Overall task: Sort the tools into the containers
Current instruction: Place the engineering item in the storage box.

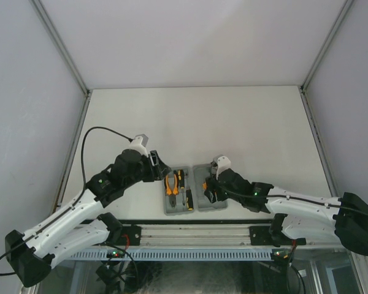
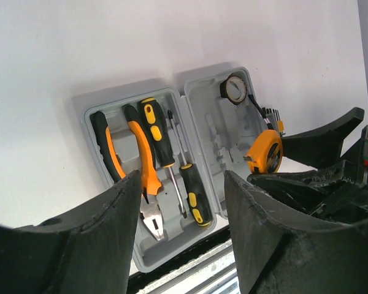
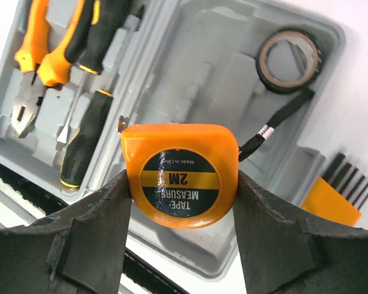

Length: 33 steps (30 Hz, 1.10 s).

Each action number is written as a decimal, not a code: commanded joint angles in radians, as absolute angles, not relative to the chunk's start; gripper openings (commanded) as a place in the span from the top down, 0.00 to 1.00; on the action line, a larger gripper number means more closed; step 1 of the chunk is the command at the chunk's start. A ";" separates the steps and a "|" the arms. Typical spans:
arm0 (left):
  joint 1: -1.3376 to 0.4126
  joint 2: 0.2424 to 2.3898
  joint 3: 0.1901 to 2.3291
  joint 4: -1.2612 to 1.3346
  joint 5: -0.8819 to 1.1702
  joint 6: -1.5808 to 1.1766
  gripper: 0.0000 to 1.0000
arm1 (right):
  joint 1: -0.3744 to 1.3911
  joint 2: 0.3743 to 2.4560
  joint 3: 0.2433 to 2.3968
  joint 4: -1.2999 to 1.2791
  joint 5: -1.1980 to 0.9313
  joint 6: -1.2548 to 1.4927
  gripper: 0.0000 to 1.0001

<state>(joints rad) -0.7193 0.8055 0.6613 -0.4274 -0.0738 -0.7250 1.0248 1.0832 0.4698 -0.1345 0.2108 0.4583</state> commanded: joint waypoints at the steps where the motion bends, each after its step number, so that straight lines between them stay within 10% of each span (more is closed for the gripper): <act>1: -0.714 0.811 0.646 -0.368 -0.061 -0.747 0.40 | 1.030 1.045 0.489 -0.246 0.275 0.609 1.00; 21: -0.712 0.847 0.636 -0.354 -0.060 -0.770 0.40 | 1.085 1.171 0.565 -0.423 0.284 0.798 0.93; 33: -0.712 0.869 0.646 -0.344 -0.048 -0.773 0.40 | 1.153 1.293 0.727 -0.613 0.364 0.825 0.49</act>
<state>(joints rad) -0.7170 0.8646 0.6487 -0.3824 -0.0662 -0.7586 1.1324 1.2816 0.6544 -0.5465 0.3050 0.8051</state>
